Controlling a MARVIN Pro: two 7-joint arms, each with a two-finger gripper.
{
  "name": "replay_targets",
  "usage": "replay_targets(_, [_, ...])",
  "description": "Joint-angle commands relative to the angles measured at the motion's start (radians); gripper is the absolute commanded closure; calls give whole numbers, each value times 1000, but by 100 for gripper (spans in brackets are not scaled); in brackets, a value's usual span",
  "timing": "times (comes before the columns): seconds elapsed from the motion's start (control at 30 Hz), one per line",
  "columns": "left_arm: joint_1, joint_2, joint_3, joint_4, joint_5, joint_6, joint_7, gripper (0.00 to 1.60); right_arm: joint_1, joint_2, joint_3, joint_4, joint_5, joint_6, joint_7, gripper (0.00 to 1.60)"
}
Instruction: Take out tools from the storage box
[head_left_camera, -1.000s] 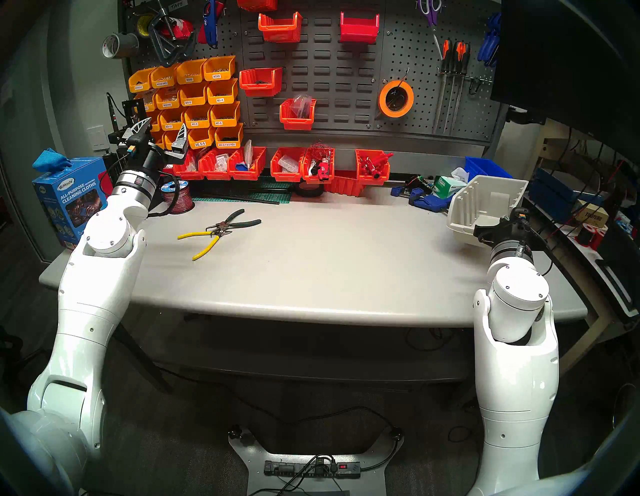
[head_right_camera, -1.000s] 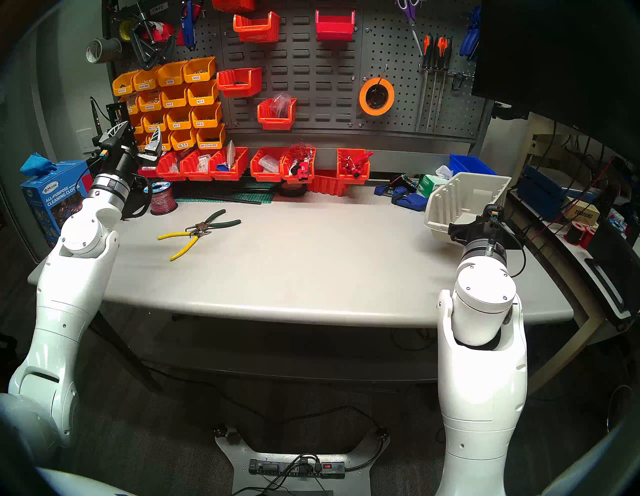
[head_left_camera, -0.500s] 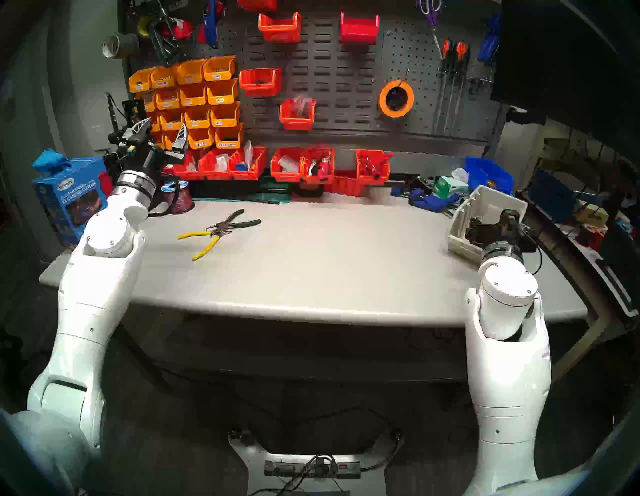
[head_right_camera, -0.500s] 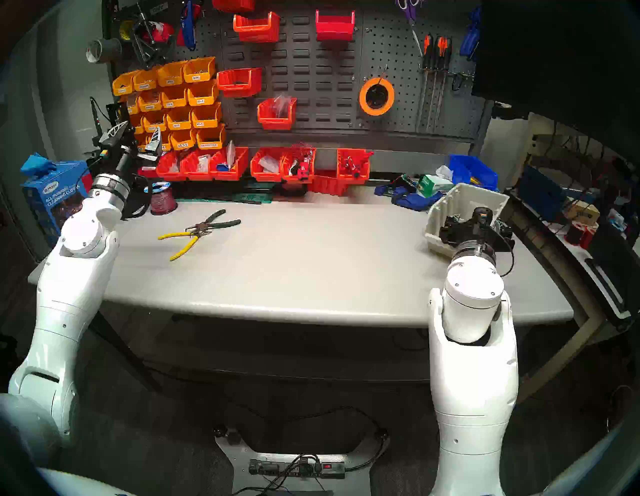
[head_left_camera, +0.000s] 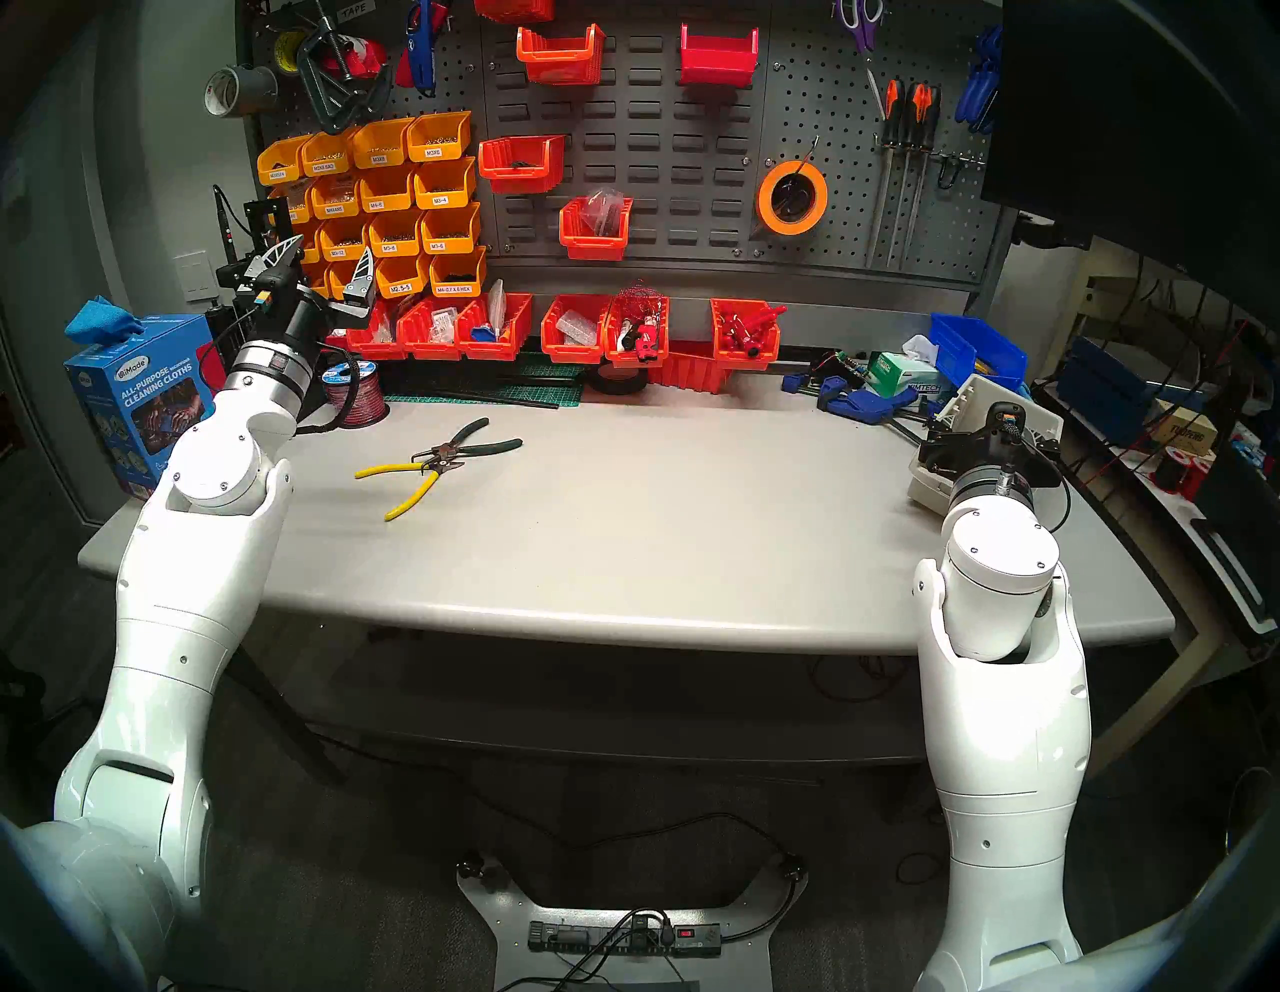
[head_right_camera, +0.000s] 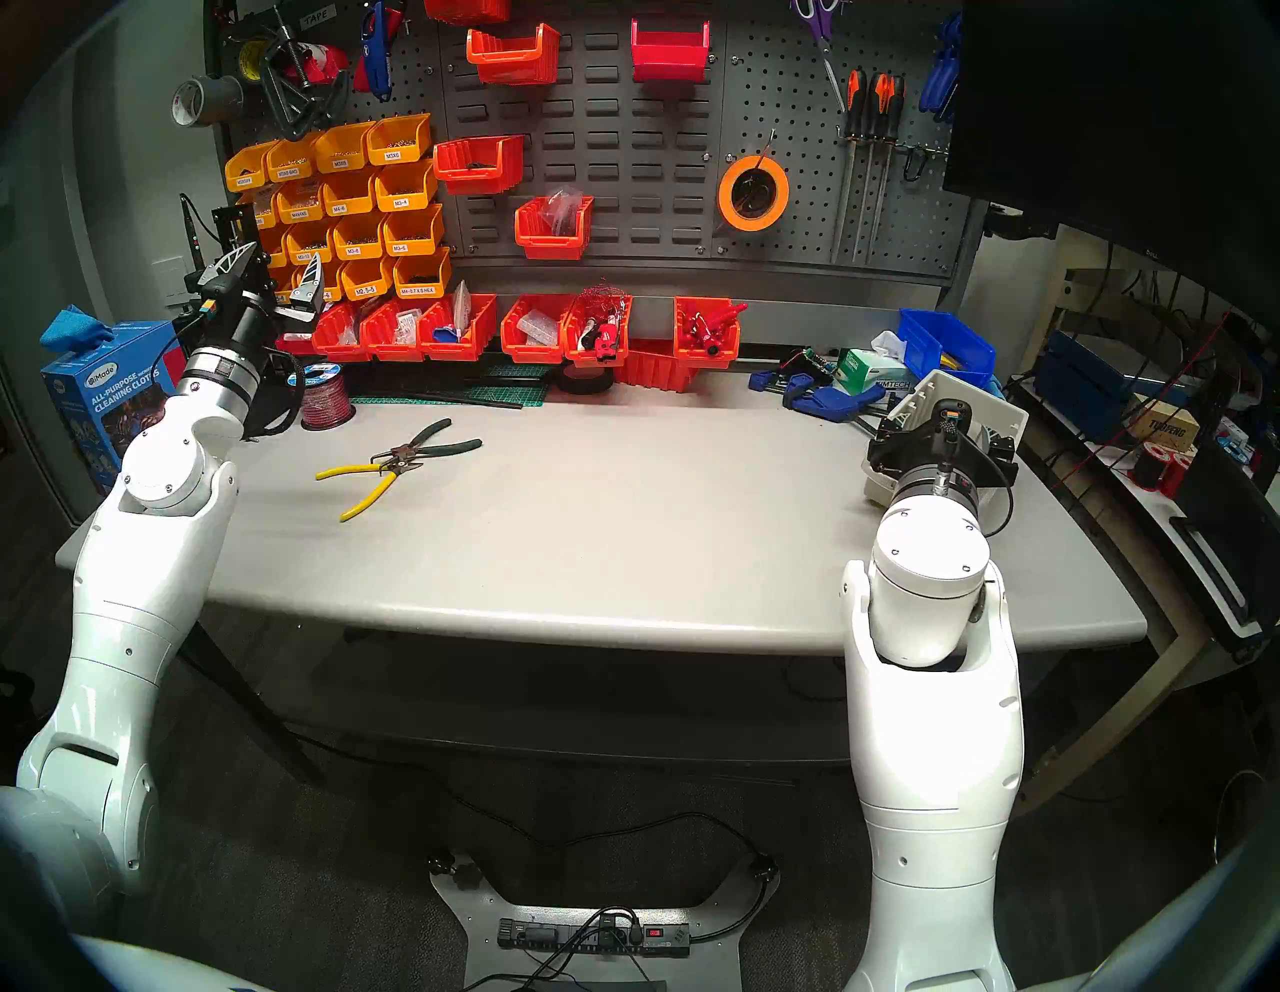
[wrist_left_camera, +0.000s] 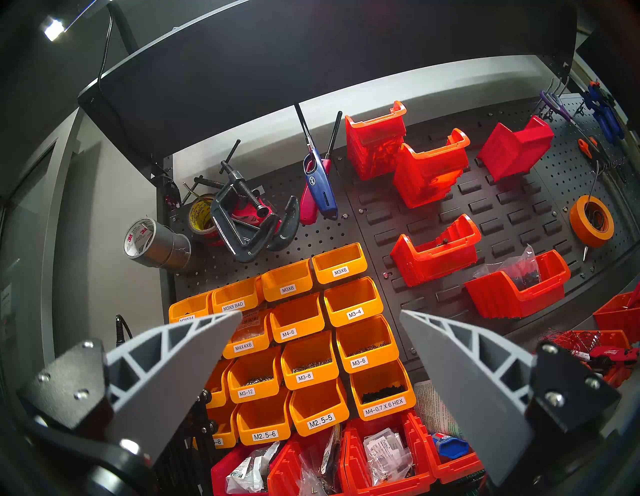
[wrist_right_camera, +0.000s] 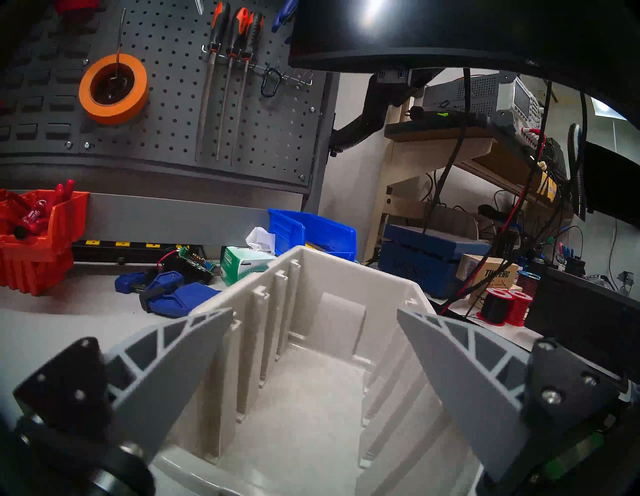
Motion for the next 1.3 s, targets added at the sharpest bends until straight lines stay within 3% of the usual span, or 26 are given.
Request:
replay_targets(0.0, [-14,1,-1,-7,1,-4,1,0,50,25,-29,3,-30,-25,-4,0])
replay_targets(0.73, [-14,2,-1,-8,1,-4,1,0,171,101,-127,51,-97,-80,21,0])
replay_targets(1.27, [-13,2,-1,-8,1,-3,1,0,325,124,-216,92,-72,-144,152,0])
